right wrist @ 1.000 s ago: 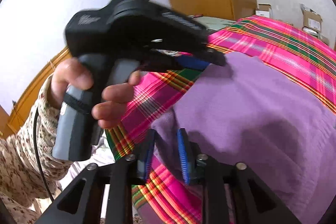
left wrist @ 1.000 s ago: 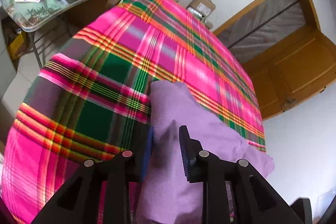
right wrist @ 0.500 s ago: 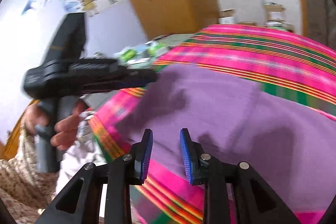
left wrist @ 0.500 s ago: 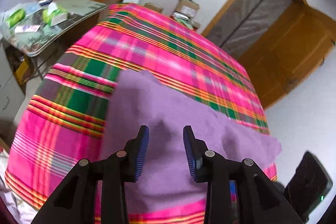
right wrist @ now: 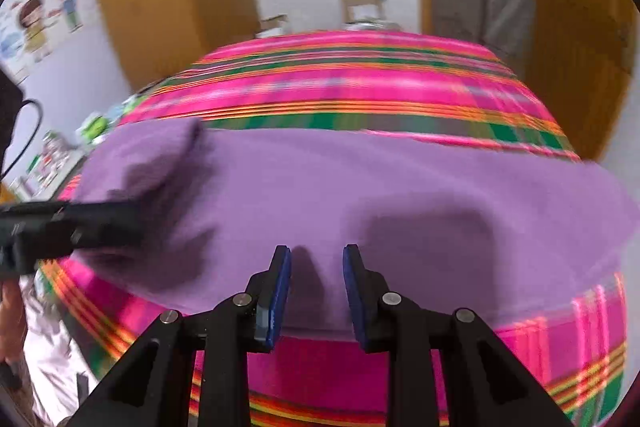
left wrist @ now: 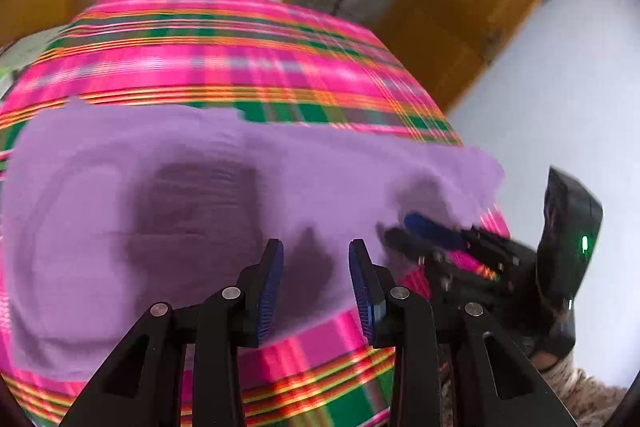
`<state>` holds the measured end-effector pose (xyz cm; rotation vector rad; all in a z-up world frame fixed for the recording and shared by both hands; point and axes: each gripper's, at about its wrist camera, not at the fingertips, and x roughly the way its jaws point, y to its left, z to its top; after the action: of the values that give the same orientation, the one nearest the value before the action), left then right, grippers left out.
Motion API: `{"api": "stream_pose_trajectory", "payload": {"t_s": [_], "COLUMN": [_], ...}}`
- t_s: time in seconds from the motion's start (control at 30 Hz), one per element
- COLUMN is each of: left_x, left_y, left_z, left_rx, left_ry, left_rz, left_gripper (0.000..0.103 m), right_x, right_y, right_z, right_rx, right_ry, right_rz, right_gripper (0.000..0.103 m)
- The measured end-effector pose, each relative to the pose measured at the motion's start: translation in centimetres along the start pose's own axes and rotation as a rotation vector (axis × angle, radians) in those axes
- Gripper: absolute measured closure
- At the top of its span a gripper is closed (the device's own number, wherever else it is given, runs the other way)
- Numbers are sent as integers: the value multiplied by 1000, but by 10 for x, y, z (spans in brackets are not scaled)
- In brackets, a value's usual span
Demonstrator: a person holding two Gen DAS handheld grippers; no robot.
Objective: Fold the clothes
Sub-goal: 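Grasp the lilac garment edge with the right gripper and lift it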
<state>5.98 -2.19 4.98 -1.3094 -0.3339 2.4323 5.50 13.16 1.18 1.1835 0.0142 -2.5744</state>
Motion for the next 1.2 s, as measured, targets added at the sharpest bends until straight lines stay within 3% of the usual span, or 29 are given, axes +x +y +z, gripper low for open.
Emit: {"api": "stream_pose_trajectory", "payload": {"t_s": [0.2,0.33,0.5,0.63,0.7,0.73,0.87,0.97,1.17,1.2], "left_x": [27,40,56,67,71,73,81,84,90,90], "left_y": [-24,-38,-45,-49,-50,-51,-56,-58,-58,-58], "left_z": [-3,-3,2,7,10,12,20,23,30,31], "left_rx": [55,93,84,79,76,73,76,68,53,50], "left_ry": [46,65,94,111,114,114,122,121,118,118], "left_rz": [1,15,-12,-22,-33,-37,-51,-71,-74,-72], "left_gripper": [68,68,68,68,68,68,65,59,59,59], "right_x": [-11,-19,-32,-53,-59,-59,-47,-34,-23,-23], "right_y": [-70,-107,-152,-188,-204,-216,-259,-286,-305,-306], "right_z": [-12,-15,-16,-6,1,5,17,15,3,3], "right_rx": [126,174,235,285,313,337,449,543,641,642], "right_ry": [-14,-31,-67,-160,-195,-203,-163,-135,-126,-132], "right_rz": [-85,-186,-226,-191,-181,-169,-134,-55,34,45], "right_gripper": [76,76,76,73,57,56,55,55,55,60]}}
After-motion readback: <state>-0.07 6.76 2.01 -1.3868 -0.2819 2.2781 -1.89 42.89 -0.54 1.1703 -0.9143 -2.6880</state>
